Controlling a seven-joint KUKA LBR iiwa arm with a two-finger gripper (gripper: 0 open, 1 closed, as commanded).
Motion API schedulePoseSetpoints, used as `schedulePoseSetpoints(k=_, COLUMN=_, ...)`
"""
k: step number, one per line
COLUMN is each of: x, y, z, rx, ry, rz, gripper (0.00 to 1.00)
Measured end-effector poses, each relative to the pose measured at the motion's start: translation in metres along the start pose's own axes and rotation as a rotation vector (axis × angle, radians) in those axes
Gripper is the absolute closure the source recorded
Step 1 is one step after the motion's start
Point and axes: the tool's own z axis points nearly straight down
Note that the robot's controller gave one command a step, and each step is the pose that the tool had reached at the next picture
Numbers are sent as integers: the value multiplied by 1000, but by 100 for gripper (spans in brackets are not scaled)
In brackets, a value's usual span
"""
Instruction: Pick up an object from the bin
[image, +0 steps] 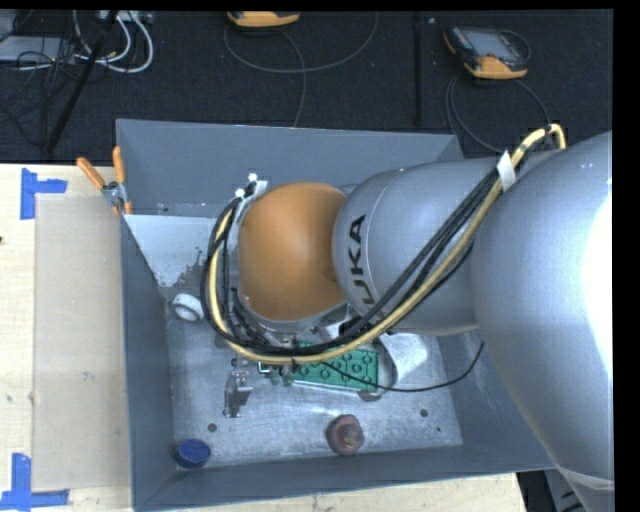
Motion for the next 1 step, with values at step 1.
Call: schedulePoseSetpoints(k=1, x=-45, y=-48, z=8, rx=1, ry=-11, rz=-78, gripper=0)
